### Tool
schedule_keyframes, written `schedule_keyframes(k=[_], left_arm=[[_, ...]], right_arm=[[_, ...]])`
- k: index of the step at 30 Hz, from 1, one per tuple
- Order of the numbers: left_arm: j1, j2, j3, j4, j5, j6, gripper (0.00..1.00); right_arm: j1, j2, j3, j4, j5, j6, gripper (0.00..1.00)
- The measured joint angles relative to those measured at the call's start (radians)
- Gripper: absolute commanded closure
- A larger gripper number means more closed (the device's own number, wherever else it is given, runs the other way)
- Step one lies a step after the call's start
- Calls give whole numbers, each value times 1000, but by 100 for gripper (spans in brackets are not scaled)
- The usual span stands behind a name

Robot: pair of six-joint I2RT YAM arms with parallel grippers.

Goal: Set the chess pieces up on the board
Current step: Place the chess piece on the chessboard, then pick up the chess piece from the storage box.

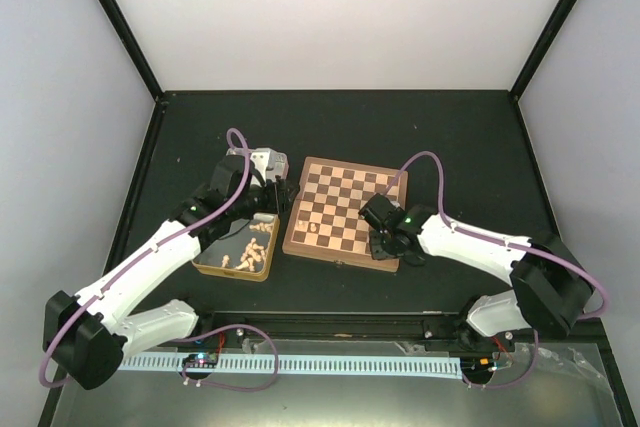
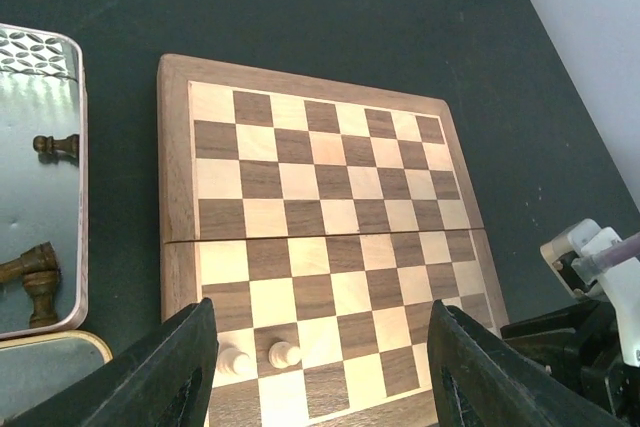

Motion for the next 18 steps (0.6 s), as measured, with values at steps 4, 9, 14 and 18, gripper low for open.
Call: schedule_keyframes(k=[4, 9, 14, 18], left_arm=[[10, -1, 0, -13, -11, -4, 40], [31, -24, -27, -31, -60, -24, 37], [65, -76, -108, -45, -129, -60, 36], [97, -101, -174, -58, -175, -94, 40]], right_arm=[[-1, -15, 6, -21, 2, 0, 70], [-1, -19, 30, -25, 10, 0, 70], [-1, -4, 38, -26, 19, 0, 69], [0, 2, 68, -31, 43, 1, 69]])
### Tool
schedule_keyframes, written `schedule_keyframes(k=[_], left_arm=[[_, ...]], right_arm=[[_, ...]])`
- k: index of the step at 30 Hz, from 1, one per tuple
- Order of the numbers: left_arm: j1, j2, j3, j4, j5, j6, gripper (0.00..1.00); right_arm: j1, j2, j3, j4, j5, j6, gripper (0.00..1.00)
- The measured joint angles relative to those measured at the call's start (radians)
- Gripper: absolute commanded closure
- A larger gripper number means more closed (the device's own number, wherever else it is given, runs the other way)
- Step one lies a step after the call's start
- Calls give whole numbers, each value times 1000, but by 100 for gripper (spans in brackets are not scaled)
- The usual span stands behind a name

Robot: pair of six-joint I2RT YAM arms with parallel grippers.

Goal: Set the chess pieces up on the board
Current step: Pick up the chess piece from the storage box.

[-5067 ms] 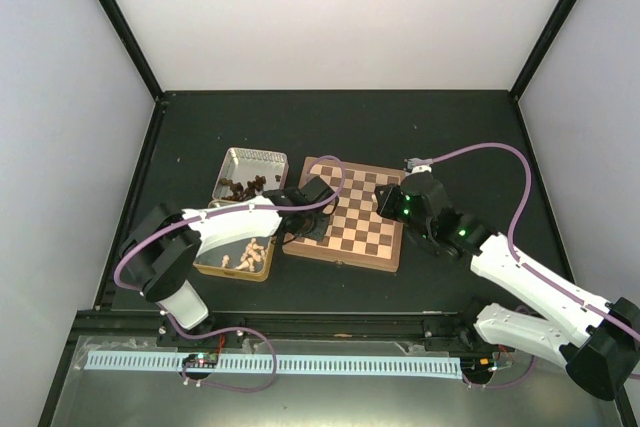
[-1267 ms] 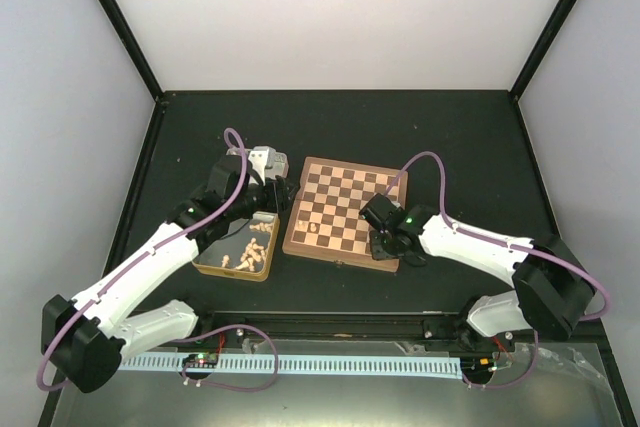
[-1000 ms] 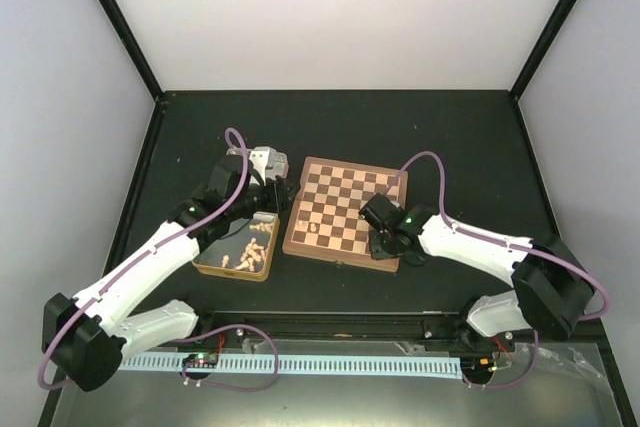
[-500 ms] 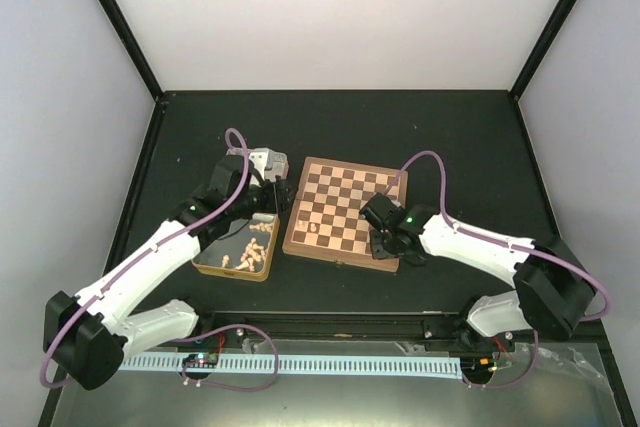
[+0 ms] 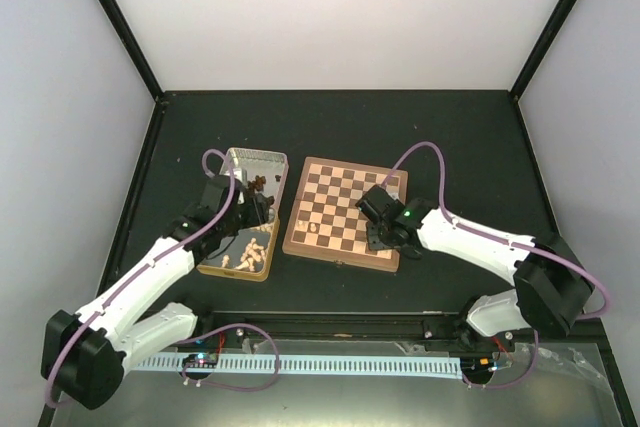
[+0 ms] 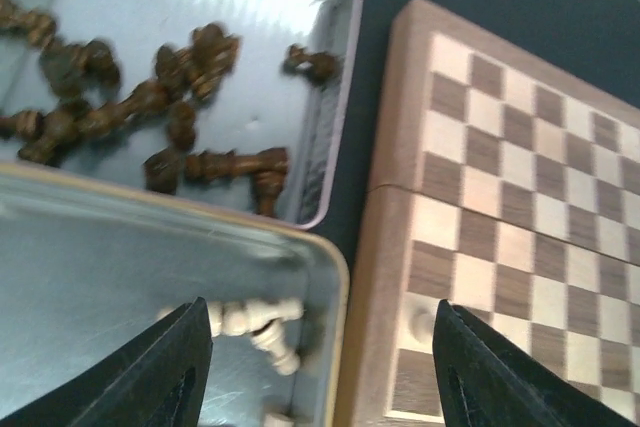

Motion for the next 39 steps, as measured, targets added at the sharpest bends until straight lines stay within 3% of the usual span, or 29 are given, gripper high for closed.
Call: schedule_keyframes(k=[6, 13, 17, 30, 39], left_arm=[[56, 12, -86, 13, -6, -40, 61], [84, 165, -98, 69, 77, -45, 76], [85, 278, -67, 83, 105, -33, 77], [85, 400, -21, 85, 107, -1, 76], [85, 414, -11, 76, 90, 38, 93]], right_arm=[[0, -21, 41, -2, 73, 15, 69], [0, -108, 55, 0, 133, 36, 70], [0, -123, 55, 1, 143, 41, 70], [0, -123, 55, 6, 143, 49, 70], [0, -124, 55, 13, 143, 53, 71]])
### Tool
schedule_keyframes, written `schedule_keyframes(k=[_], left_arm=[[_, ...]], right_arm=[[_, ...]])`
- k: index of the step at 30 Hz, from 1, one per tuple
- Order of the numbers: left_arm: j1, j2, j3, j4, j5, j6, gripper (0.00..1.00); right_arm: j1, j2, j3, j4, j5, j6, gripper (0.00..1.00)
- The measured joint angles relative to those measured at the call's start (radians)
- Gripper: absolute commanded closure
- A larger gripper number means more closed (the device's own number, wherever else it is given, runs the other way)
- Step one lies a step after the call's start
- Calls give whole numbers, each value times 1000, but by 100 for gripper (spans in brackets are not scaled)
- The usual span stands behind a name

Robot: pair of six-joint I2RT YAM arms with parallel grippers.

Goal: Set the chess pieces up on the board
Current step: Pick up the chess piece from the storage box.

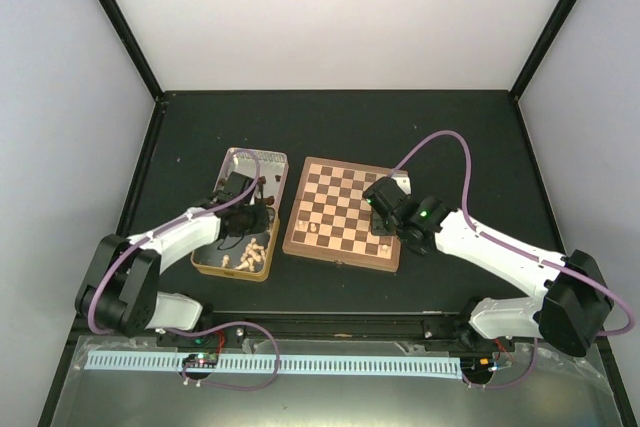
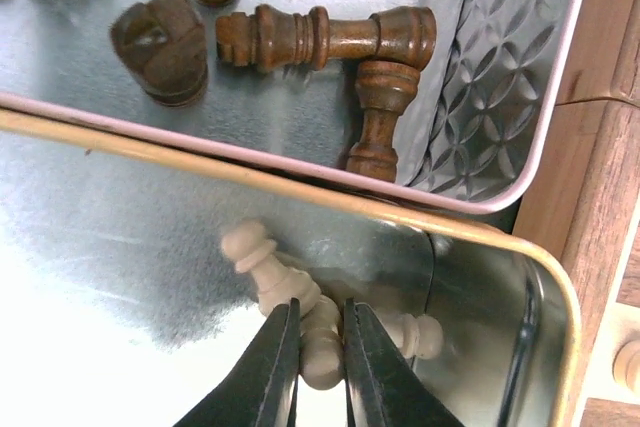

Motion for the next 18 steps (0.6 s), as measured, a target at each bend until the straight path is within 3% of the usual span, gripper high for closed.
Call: schedule_keyframes(k=[8, 18], left_arm=[[0, -164, -3, -31, -51, 5, 98], [0, -298, -3, -90, -48, 23, 97]], right_arm=[[0, -10, 0, 26, -32, -5, 71], [0, -10, 0, 143, -187, -20, 70]])
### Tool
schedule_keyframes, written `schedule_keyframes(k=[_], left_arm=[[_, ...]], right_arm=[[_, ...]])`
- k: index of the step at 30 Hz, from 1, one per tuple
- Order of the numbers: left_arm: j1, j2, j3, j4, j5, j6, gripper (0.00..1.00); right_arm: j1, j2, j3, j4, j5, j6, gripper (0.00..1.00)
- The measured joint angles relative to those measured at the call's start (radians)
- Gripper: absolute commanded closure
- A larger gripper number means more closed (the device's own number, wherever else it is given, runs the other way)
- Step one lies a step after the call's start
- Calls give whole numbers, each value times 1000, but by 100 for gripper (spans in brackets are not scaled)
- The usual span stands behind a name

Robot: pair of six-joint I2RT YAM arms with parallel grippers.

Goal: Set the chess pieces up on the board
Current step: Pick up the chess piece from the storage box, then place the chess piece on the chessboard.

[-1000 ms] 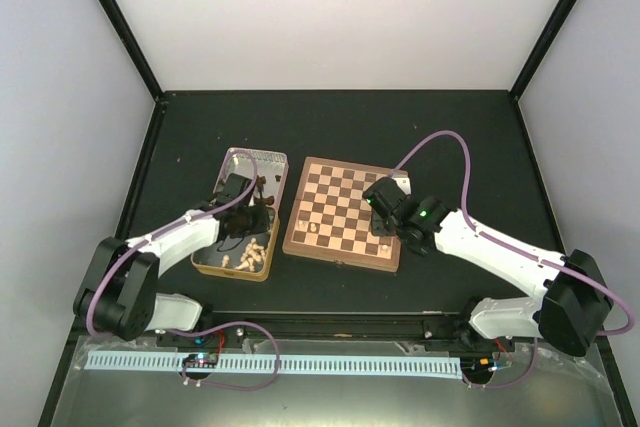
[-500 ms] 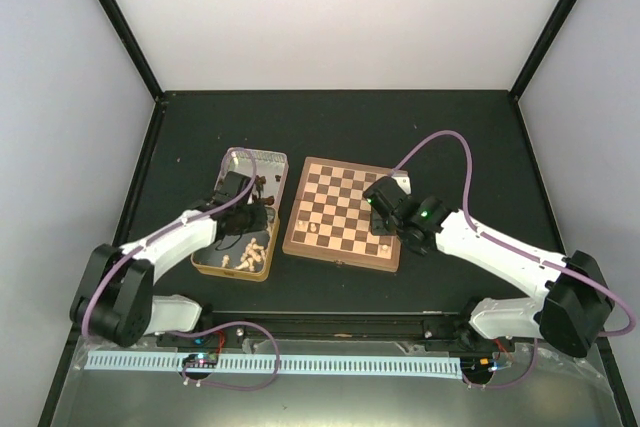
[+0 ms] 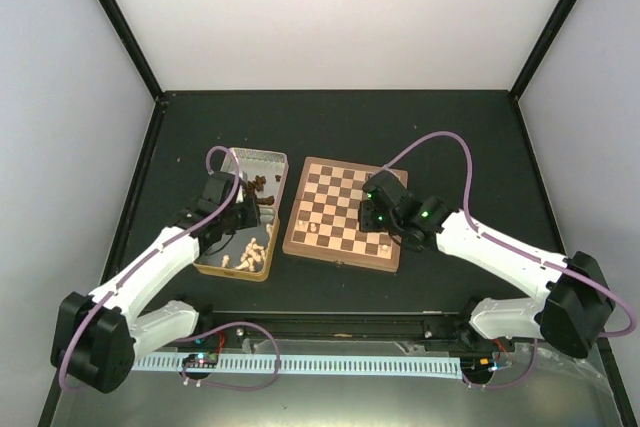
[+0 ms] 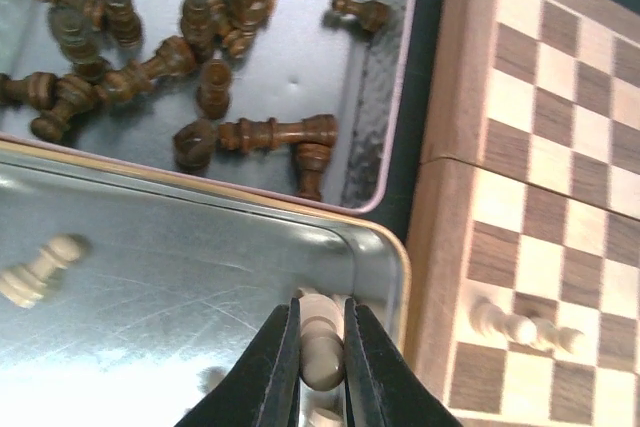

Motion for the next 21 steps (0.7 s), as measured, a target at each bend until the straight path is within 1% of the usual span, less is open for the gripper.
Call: schedule_keyframes(k=[4, 7, 12, 16, 21], left_arm=[[-3, -36, 6, -16, 71, 26, 96], [-28, -42, 23, -25, 129, 40, 96], [-158, -13, 98, -34, 165, 53, 95], [-287, 64, 170, -37, 151, 53, 95], [-394, 203, 256, -51, 104, 53, 94]], right_arm=[[0, -15, -2, 35, -13, 23, 70], [0, -39, -3, 38, 6, 47, 70], [0, -92, -28, 38, 64, 92, 70], [0, -136, -65, 29, 119, 134, 69], [0, -188, -102, -6, 192, 191, 68]])
